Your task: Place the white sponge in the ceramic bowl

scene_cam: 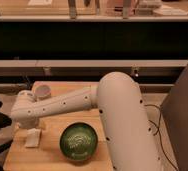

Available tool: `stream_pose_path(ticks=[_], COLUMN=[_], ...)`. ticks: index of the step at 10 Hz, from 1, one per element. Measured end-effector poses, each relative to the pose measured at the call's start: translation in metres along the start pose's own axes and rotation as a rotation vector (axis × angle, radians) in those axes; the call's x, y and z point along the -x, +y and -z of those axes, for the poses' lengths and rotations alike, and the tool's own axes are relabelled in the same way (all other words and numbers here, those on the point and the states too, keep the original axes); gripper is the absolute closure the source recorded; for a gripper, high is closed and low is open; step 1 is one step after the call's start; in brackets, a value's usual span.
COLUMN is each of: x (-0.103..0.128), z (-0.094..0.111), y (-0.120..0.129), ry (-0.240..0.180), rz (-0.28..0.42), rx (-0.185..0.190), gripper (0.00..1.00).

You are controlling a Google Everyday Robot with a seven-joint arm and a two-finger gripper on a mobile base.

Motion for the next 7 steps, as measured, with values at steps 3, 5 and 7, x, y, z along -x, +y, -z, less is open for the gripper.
stream_pose_path(ticks=[3,5,7], x=[0.008,0.011,0.011], z=[-0.012,-0.018,-0.022], y=[0.000,-0.001,0.002], ry=[-0.026,-0.036,-0.046], rz=[0.014,0.020,0.025], rx=[0.007,0.012,0.014], gripper=[0.20,0.20,0.20])
